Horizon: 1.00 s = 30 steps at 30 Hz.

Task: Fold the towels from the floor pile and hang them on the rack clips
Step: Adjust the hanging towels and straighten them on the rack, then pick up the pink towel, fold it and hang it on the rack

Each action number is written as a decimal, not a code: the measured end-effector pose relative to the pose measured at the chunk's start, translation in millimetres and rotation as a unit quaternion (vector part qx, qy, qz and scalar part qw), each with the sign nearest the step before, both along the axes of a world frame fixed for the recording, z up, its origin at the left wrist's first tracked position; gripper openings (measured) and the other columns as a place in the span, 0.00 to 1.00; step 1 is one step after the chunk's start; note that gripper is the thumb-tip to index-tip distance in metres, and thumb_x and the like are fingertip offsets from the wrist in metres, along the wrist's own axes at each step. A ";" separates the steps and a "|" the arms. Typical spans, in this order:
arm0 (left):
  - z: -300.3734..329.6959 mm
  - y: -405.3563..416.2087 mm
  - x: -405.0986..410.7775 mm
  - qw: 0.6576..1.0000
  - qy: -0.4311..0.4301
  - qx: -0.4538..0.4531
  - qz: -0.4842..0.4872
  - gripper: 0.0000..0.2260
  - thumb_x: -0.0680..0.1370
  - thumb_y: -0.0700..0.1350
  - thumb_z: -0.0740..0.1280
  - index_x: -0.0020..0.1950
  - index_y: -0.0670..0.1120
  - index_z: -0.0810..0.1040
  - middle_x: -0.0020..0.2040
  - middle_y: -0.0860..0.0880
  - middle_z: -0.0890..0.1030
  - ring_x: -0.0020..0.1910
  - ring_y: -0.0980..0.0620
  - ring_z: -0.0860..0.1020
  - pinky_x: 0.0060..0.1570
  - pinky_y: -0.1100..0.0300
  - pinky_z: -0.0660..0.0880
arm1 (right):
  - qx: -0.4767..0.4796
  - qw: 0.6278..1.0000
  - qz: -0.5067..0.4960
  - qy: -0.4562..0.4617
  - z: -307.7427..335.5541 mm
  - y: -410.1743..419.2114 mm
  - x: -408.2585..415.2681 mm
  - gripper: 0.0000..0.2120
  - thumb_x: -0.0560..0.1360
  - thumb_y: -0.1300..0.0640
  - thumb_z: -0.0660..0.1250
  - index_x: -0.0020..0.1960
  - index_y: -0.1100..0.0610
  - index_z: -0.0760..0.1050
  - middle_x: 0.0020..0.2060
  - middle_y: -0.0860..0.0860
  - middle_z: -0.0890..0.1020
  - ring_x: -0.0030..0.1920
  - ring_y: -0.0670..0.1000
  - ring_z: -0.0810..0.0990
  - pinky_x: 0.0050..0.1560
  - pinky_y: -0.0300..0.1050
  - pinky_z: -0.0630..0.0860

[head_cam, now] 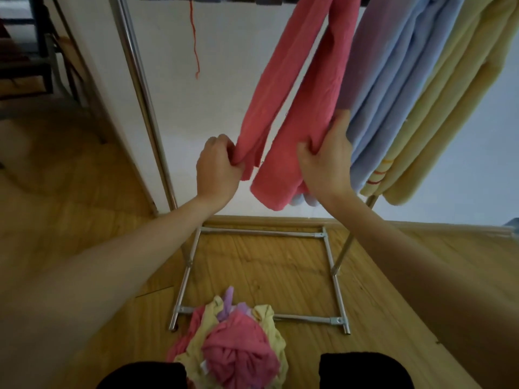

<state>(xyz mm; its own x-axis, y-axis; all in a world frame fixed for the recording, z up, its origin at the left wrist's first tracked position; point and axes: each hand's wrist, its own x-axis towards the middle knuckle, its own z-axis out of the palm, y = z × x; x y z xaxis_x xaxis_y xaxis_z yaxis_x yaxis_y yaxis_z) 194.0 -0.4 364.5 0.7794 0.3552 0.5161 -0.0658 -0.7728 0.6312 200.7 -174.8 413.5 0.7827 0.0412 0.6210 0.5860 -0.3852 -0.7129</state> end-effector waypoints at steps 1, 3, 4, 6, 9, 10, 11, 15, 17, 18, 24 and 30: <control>-0.7 3.0 -1.7 1.000 -0.002 0.005 -0.002 0.07 0.73 0.40 0.71 0.47 0.40 0.75 0.44 0.46 0.75 0.38 0.50 0.73 0.35 0.67 0.68 | 0.007 1.000 -0.002 0.004 -1.9 0.6 -0.7 0.14 0.72 0.68 0.61 0.51 0.57 0.58 0.31 0.45 0.69 0.27 0.38 0.72 0.25 0.35 0.68; -2.3 5.4 -4.5 1.000 -0.006 0.016 -0.008 0.07 0.74 0.40 0.71 0.48 0.39 0.75 0.44 0.46 0.75 0.39 0.51 0.73 0.37 0.67 0.70 | 0.008 1.000 -0.011 0.027 -7.1 0.3 1.4 0.15 0.72 0.67 0.62 0.54 0.58 0.60 0.33 0.43 0.70 0.29 0.39 0.73 0.28 0.34 0.70; -3.3 5.3 -5.7 1.000 -0.008 0.020 -0.011 0.07 0.74 0.40 0.70 0.48 0.39 0.75 0.44 0.46 0.75 0.39 0.51 0.73 0.36 0.69 0.69 | -0.004 0.999 -0.019 0.041 -10.1 0.1 2.9 0.14 0.72 0.66 0.63 0.54 0.59 0.62 0.33 0.44 0.70 0.29 0.41 0.72 0.29 0.35 0.71; -6.2 3.3 -5.8 1.000 -0.011 0.021 -0.020 0.07 0.74 0.41 0.70 0.47 0.40 0.74 0.43 0.46 0.74 0.38 0.52 0.72 0.35 0.71 0.66 | -0.044 0.996 -0.030 0.070 -18.5 -1.5 8.7 0.08 0.72 0.65 0.63 0.48 0.59 0.65 0.31 0.45 0.70 0.28 0.43 0.70 0.27 0.36 0.69; -15.3 -5.6 -3.6 0.998 -0.007 0.026 -0.048 0.07 0.74 0.40 0.69 0.45 0.41 0.72 0.42 0.47 0.73 0.37 0.53 0.71 0.34 0.68 0.66 | -0.089 0.989 -0.017 0.117 -33.4 -3.9 15.7 0.13 0.72 0.65 0.62 0.35 0.52 0.62 0.27 0.46 0.68 0.26 0.43 0.67 0.24 0.32 0.63; -19.1 -9.7 -3.0 0.998 -0.004 0.031 -0.058 0.06 0.74 0.38 0.69 0.45 0.42 0.71 0.41 0.47 0.72 0.36 0.52 0.70 0.34 0.67 0.65 | -0.096 0.986 -0.008 0.132 -38.2 -4.4 16.0 0.14 0.72 0.65 0.62 0.33 0.53 0.61 0.25 0.47 0.67 0.24 0.43 0.67 0.23 0.30 0.62; -23.0 -13.8 -1.7 0.997 -0.001 0.036 -0.067 0.07 0.73 0.37 0.68 0.44 0.43 0.69 0.40 0.48 0.72 0.36 0.52 0.69 0.34 0.66 0.63 | -0.101 0.984 -0.001 0.147 -42.0 -4.9 16.9 0.14 0.72 0.66 0.62 0.32 0.54 0.61 0.25 0.47 0.67 0.22 0.43 0.67 0.22 0.30 0.62; -32.6 -26.1 -0.2 0.996 -0.016 0.021 -0.081 0.10 0.70 0.34 0.65 0.41 0.45 0.65 0.38 0.48 0.70 0.33 0.53 0.66 0.31 0.68 0.61 | -0.101 0.968 0.064 0.219 -54.6 -9.8 19.7 0.06 0.73 0.67 0.60 0.37 0.61 0.71 0.27 0.52 0.75 0.26 0.45 0.75 0.29 0.42 0.75; -33.7 -25.8 -1.0 0.996 -0.034 0.001 -0.078 0.10 0.70 0.34 0.65 0.42 0.45 0.66 0.38 0.48 0.70 0.32 0.58 0.65 0.32 0.72 0.63 | -0.103 0.966 0.078 0.225 -61.3 -11.1 21.2 0.06 0.73 0.66 0.59 0.38 0.62 0.72 0.29 0.55 0.77 0.31 0.53 0.77 0.36 0.53 0.77; -34.2 -24.3 -0.9 0.997 -0.037 -0.003 -0.075 0.10 0.71 0.34 0.65 0.42 0.45 0.66 0.38 0.48 0.70 0.32 0.60 0.66 0.33 0.74 0.63 | -0.104 0.967 0.072 0.220 -65.0 -11.3 22.1 0.06 0.73 0.66 0.59 0.39 0.63 0.72 0.30 0.57 0.77 0.32 0.56 0.77 0.38 0.56 0.77; -51.8 -19.7 -6.0 0.989 0.023 0.019 -0.143 0.07 0.73 0.39 0.68 0.45 0.44 0.70 0.40 0.49 0.73 0.34 0.55 0.70 0.33 0.72 0.64 | -0.131 0.969 0.058 0.202 -93.5 -10.1 20.9 0.08 0.75 0.63 0.61 0.51 0.66 0.74 0.41 0.59 0.81 0.42 0.61 0.80 0.42 0.60 0.78; -128.2 1.6 -30.7 0.972 0.182 0.037 -0.141 0.10 0.73 0.38 0.67 0.53 0.43 0.72 0.47 0.48 0.74 0.41 0.53 0.73 0.38 0.65 0.69 | -0.244 0.920 0.063 0.299 -167.5 -23.1 11.2 0.18 0.76 0.62 0.60 0.65 0.62 0.70 0.58 0.56 0.79 0.53 0.57 0.79 0.56 0.54 0.76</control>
<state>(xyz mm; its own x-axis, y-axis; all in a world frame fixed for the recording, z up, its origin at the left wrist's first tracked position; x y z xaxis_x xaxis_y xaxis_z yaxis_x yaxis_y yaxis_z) 163.2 1.2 236.3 0.9763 0.0727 0.2037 -0.0646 -0.8008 0.5954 211.9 -197.9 245.9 0.9484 0.3152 -0.0350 0.2079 -0.7012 -0.6820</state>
